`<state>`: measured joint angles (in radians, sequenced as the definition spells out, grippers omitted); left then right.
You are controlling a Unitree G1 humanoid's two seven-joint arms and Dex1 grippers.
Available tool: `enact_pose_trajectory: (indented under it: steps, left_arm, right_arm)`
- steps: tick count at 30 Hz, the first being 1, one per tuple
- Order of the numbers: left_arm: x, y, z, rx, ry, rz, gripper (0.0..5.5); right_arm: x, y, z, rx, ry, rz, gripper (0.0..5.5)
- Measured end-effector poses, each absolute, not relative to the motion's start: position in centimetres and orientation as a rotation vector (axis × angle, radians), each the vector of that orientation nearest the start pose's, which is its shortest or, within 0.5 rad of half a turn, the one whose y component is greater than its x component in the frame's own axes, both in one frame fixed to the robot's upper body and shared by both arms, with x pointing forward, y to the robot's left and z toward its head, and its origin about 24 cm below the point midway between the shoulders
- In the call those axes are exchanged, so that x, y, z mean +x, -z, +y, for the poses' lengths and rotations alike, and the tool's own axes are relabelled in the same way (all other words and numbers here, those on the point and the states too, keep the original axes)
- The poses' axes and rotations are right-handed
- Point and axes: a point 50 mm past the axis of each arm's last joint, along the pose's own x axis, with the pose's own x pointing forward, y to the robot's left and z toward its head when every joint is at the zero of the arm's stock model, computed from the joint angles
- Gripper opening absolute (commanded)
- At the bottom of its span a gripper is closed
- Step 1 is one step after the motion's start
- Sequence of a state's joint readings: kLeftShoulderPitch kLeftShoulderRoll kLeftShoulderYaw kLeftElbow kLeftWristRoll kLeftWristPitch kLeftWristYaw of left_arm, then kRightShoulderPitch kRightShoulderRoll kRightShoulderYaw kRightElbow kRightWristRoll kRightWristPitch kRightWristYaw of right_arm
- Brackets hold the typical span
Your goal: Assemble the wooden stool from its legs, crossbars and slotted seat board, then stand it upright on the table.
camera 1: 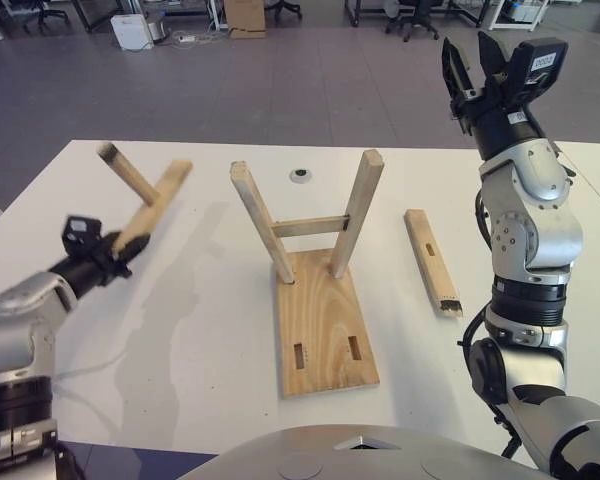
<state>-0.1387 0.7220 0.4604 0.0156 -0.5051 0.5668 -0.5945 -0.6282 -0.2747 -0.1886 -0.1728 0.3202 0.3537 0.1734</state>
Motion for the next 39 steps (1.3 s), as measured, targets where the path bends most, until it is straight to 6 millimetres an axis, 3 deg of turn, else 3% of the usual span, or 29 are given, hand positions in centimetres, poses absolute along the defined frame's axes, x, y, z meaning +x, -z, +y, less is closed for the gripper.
enact_pose_trajectory:
  steps: [4, 7, 8, 12, 16, 22, 34, 39]
  left_arm:
    - [26.8, -20.6, 31.2, -0.045, 0.288, -0.034, 2.03]
    - [27.3, -24.8, 28.3, -0.123, 0.452, -0.163, 2.03]
    - [27.2, -26.1, 26.6, -0.175, 0.554, -0.185, 2.03]
    - [26.2, -28.6, 20.8, -0.311, 0.933, -0.186, 2.03]
    - [24.8, -28.7, 17.9, -0.380, 1.219, -0.123, 2.03]
    - [24.1, -27.7, 17.0, -0.387, 1.319, -0.037, 2.03]
    - [24.1, -26.7, 16.3, -0.371, 1.323, 0.032, 2.03]
    - [24.2, -26.8, 16.3, -0.378, 1.307, 0.025, 2.03]
  right_arm:
    - [32.0, -25.7, -17.3, 0.137, -0.297, -0.488, 2.33]
    - [31.7, -27.3, -15.8, 0.366, -0.514, -0.485, 2.71]
    - [31.3, -28.1, -15.1, 0.477, -0.657, -0.467, 2.91]
    - [29.8, -30.0, -13.5, 0.703, -1.073, -0.379, 3.67]
    - [28.4, -30.0, -13.6, 0.789, -1.377, -0.296, 4.52]
    - [29.0, -29.5, -14.9, 0.901, -1.415, -0.243, 4.55]
    - [29.5, -29.2, -14.3, 0.898, -1.365, -0.180, 2.28]
    - [29.4, -29.4, -14.0, 0.876, -1.347, -0.194, 2.13]
